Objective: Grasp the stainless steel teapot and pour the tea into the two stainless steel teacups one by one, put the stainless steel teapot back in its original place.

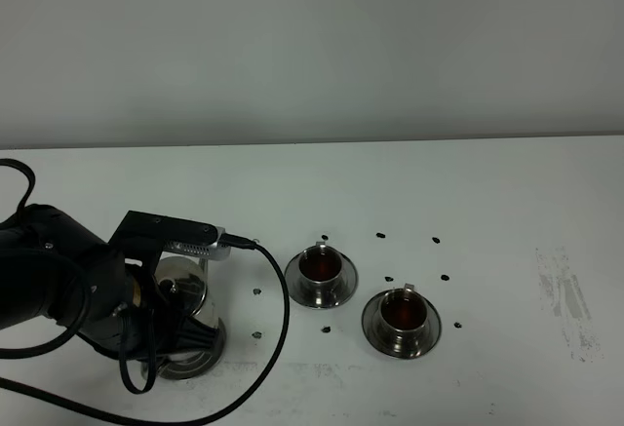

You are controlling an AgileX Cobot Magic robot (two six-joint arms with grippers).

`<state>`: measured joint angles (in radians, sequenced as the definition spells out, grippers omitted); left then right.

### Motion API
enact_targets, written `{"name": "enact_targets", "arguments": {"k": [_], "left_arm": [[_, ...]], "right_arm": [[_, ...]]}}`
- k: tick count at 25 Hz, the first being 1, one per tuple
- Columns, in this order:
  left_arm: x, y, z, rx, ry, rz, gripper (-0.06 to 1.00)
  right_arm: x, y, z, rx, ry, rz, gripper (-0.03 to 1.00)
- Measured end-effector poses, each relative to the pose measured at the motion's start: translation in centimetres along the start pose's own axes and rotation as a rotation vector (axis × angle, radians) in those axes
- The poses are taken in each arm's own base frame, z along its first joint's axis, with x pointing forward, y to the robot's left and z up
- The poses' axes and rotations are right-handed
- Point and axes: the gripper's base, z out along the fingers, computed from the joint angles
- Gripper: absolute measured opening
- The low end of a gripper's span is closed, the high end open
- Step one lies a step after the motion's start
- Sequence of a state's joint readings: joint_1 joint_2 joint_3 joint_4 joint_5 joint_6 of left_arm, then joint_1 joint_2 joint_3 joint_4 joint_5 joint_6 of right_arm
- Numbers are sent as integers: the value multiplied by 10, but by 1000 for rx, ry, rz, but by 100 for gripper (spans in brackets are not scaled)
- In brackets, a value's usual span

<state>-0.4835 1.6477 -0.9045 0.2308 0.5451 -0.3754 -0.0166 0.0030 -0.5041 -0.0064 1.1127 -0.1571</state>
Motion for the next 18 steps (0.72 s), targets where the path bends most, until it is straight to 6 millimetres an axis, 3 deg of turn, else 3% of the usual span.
{"name": "enact_targets", "arguments": {"k": [18], "left_arm": [[0, -1, 12, -3, 1, 20, 26]], "right_arm": [[0, 0, 0, 0, 0, 0, 49]]}}
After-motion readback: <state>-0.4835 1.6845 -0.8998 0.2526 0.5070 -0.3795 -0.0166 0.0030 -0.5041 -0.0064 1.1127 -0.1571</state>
